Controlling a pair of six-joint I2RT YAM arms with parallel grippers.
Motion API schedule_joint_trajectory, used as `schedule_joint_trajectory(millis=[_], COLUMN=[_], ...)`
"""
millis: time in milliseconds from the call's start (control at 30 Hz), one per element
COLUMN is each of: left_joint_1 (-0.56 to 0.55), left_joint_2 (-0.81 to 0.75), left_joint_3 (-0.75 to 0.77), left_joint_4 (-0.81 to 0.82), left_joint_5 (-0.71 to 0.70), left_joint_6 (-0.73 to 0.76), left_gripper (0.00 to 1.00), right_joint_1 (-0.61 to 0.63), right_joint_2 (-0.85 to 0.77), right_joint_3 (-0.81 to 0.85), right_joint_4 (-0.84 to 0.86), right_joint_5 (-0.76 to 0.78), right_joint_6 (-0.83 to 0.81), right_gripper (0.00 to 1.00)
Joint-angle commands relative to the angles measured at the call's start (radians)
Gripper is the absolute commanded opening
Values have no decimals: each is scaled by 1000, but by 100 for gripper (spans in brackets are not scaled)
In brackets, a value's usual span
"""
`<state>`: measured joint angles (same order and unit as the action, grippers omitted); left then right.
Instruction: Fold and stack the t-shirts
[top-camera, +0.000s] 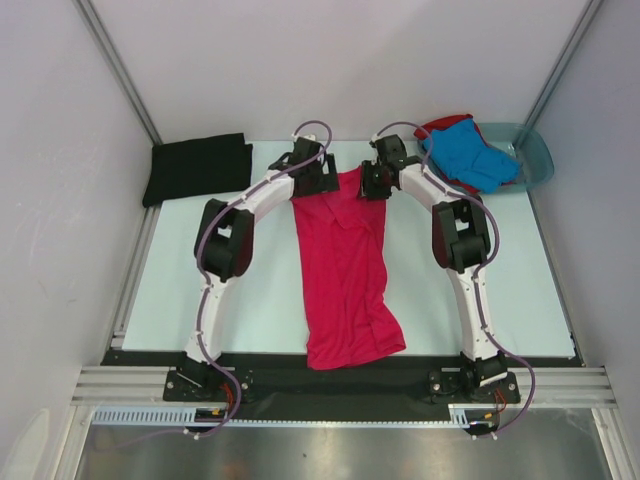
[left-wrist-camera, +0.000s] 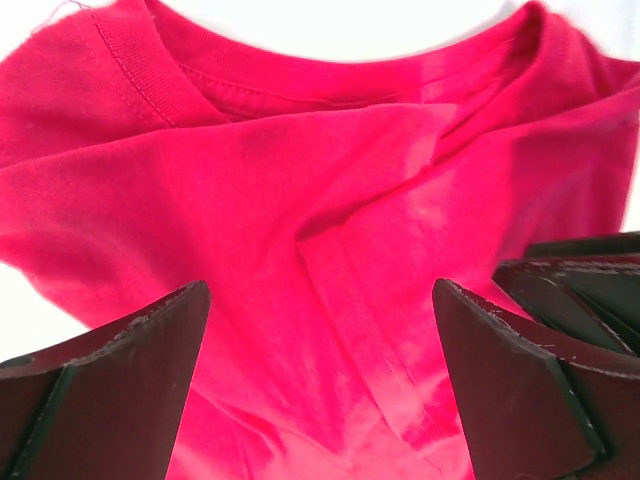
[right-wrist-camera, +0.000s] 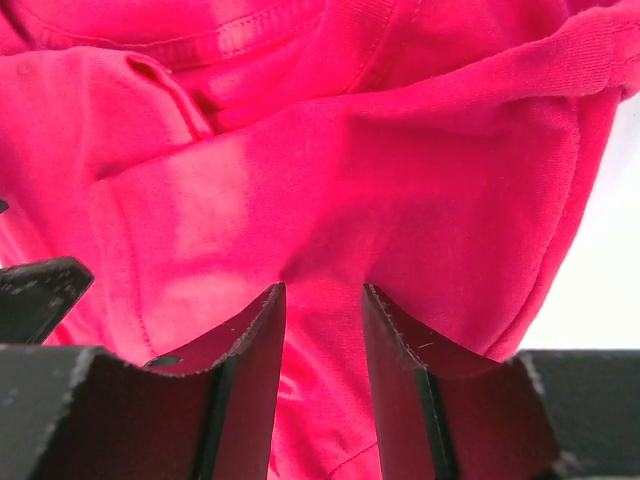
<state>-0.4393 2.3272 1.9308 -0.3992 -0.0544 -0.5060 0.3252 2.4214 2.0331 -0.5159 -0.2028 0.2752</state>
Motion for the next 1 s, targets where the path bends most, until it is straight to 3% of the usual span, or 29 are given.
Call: schedule_joint_trajectory(millis=[0,233,467,600,967], left_joint_1=[14,17,17,19,63], left_joint_2=[67,224,291,402,448], left_joint_3=[98,319,388,584,606], left_joint_4=[-88,-193,-98,-144,-72], left_joint_5=[44,134,269,312,327], left_joint_6=[-22,-16,-20,-17,-26], left_gripper=[100,100,100,100,100], right_joint_1=[5,5,6,8,-9], right_joint_2=[25,19,-12,-5,122], right_joint_3=[58,62,45,49,238], right_joint_4=[-78,-95,-91,-93,-142], right_joint_5=[52,57,46,37,77], right_joint_6=[-21,-14,-8,-5,-1], right_gripper=[42,42,42,42,43])
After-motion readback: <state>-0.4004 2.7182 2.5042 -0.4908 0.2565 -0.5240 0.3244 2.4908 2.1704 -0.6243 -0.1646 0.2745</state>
